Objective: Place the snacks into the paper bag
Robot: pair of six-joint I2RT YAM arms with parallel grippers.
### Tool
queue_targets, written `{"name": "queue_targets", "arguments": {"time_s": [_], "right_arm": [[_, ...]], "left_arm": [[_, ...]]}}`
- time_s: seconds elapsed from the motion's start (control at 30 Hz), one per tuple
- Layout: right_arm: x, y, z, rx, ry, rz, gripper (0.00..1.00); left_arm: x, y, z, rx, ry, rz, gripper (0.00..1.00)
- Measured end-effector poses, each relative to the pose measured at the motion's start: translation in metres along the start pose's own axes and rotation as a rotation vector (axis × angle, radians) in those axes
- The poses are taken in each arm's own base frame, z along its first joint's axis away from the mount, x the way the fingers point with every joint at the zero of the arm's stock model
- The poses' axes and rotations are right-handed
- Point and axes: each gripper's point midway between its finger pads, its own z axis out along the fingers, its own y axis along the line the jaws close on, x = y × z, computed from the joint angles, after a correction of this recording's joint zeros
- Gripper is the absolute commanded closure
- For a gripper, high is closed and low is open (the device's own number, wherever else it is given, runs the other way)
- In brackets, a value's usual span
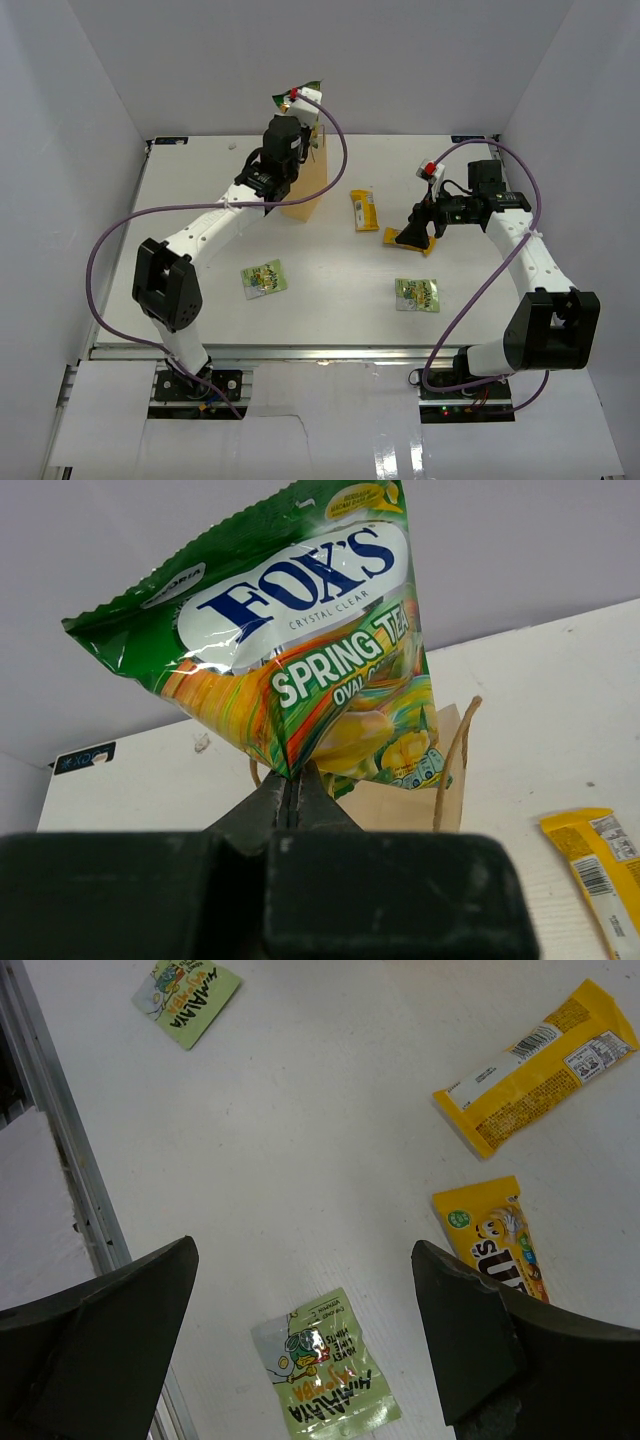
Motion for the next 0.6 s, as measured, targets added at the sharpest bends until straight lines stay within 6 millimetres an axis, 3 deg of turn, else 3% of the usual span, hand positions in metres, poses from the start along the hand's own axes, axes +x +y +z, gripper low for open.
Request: {"name": "queue_targets", "arguments": {"time_s": [0.23, 0.6], "right_arm": [[0.001, -0.001, 0.001, -0.002, 0.002, 0.003, 0.06], [0.006, -0.001, 0.002, -0.006, 0.007, -0.002, 0.06]], "left_arm": [[0.019, -0.003, 0.009, -0.023, 0.04, 0.042, 1.0], [0.027, -0.015, 0.01, -0.003, 0.053, 0.043, 1.0]]}}
